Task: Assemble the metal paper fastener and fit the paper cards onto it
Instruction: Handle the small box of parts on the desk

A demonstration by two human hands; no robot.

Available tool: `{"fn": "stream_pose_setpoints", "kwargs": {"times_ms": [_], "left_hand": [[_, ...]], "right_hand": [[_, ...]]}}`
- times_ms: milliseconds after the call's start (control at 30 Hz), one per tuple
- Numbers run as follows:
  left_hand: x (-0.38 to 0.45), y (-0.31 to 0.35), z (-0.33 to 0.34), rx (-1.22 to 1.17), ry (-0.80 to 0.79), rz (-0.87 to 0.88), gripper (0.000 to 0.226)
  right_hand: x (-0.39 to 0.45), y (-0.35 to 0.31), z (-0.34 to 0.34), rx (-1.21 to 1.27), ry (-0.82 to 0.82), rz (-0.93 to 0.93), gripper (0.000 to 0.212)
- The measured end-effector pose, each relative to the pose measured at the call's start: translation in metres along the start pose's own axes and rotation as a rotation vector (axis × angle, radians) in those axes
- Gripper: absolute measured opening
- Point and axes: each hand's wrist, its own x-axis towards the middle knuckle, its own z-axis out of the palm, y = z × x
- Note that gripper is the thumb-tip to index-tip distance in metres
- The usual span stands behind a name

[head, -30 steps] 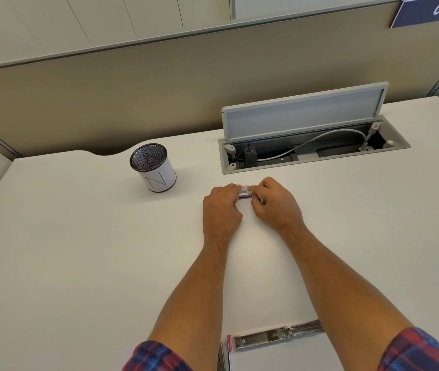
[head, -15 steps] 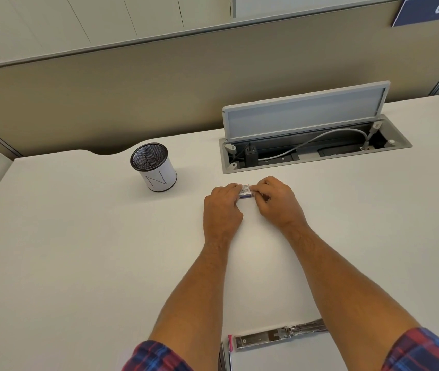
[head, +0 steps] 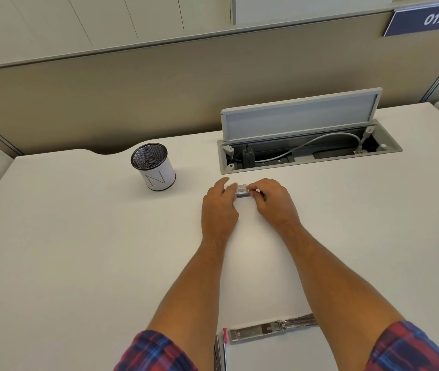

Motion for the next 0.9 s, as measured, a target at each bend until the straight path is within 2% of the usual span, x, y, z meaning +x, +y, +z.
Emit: {"fn": "stream_pose_setpoints", "kwargs": {"times_ms": [167,367,467,733,900], "left_hand": [[-0.012,0.003,-0.011,0.085,-0.006,0.015,0.041],[-0.040,0.012,-0.039,0.155,-0.050,0.086,0.043],[-0.056,0.021,-0.060,0.139,-0.089,0.097,0.049],[-0.121,0.047,-0.097,0.166,-0.165,0.172,0.034],[-0.163,0.052,-0.109,0.150,-0.179,0.225,0.027]], "right_hand": [[-0.016,-0.011,-0.009,-0.008,0.068,0.014,0.022],[-0.045,-0.024,-0.031,0.047,0.043,0.073,0.022],[-0.061,-0.038,-0.044,0.073,-0.023,0.125,0.018],[-0.109,-0.067,-0.077,0.186,-0.067,0.272,0.002],[-0.137,-0.077,-0.093,0.159,-0.117,0.230,0.003]]}}
